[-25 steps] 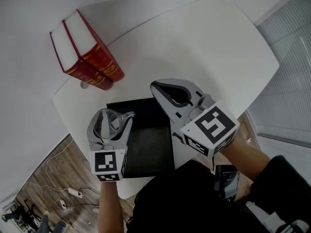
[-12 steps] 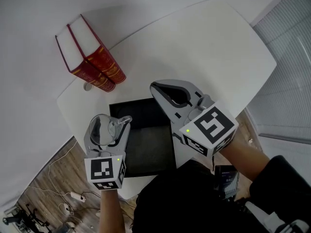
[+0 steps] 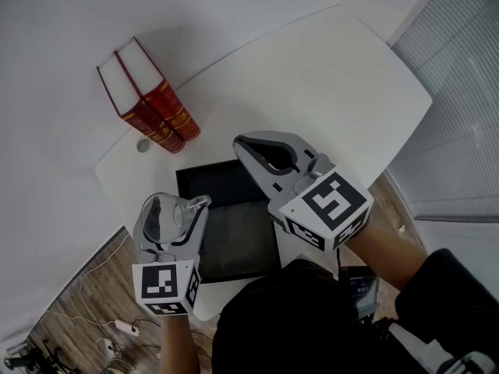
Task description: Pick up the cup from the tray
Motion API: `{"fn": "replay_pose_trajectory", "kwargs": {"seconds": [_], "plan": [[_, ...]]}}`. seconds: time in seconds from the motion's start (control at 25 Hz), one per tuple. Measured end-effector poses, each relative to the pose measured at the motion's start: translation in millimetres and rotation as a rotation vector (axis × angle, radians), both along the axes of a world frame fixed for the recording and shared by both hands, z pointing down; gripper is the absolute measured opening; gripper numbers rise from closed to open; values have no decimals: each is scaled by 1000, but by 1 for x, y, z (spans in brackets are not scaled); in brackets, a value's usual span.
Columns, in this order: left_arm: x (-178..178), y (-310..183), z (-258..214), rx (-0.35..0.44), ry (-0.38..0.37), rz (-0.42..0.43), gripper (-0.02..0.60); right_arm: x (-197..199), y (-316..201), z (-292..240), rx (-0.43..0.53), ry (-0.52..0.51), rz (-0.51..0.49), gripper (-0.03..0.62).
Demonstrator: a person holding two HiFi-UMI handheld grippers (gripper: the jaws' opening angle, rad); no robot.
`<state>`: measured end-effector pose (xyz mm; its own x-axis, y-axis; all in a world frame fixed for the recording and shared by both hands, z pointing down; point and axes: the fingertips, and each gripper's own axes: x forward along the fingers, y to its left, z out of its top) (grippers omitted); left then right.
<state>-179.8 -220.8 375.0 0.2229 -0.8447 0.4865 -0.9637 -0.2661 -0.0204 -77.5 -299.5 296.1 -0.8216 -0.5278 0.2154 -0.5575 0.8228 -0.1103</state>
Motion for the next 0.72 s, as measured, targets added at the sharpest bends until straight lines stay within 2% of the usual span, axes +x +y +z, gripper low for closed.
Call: {"fn": "replay_pose_trajectory", "kwargs": {"seconds": [0.72], "plan": [[11, 45, -43, 59, 25, 42, 383, 1, 43, -38, 86, -5, 12, 14]]}}
